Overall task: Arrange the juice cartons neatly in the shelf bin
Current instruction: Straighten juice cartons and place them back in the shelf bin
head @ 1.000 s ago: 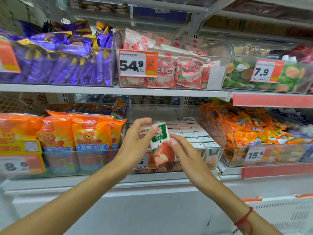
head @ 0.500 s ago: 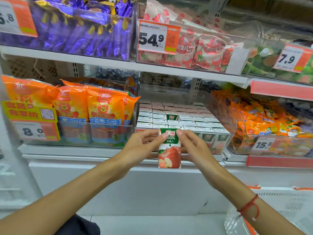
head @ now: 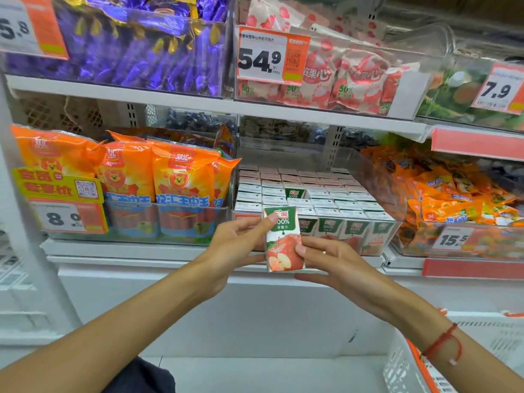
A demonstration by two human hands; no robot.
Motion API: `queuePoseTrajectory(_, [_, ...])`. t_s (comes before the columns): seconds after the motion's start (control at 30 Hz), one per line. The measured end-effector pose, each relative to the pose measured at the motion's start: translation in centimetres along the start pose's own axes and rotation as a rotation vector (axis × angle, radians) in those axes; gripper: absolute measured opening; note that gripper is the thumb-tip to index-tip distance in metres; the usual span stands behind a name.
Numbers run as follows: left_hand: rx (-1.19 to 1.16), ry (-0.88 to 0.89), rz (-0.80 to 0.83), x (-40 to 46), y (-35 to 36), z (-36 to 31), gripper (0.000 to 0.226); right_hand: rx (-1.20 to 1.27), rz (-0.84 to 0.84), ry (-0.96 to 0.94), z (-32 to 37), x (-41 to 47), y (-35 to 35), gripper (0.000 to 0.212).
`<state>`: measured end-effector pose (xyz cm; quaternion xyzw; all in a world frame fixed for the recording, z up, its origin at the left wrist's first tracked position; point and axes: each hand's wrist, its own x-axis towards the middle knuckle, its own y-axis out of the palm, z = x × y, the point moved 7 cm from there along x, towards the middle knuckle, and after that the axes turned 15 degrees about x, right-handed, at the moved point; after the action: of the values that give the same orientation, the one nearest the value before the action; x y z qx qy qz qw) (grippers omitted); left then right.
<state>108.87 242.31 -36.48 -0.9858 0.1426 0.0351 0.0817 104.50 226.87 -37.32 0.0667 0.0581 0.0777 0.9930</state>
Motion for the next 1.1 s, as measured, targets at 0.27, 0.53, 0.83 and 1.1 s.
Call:
queuePoseTrajectory(0.27, [0.106,0.047,-0.124,0.6,-0.6,0.4,0.032,-0.123,-0.142,-0.175,1.1,-0.4,-0.2,0.023])
queuePoseTrajectory(0.53, [0.115,0.109,-0.112,1.0,0.4,0.6,0.022,-0.364,-0.302,-0.381,2.2,-0.5,0.4,0.028])
queuePoseTrajectory(0.83, [0.126,0.081,0.145,0.2,1.1,0.0,0.061,-0.133,-0.079,-0.2,1.3,-0.1,-0.1,0.038])
queuePoseTrajectory(1.1, [-0.024,0.089,0.113,0.5,0.8,-0.3,0.04,-0.152,0.023,-0.099,0.8,-0.4,0.9,0.045])
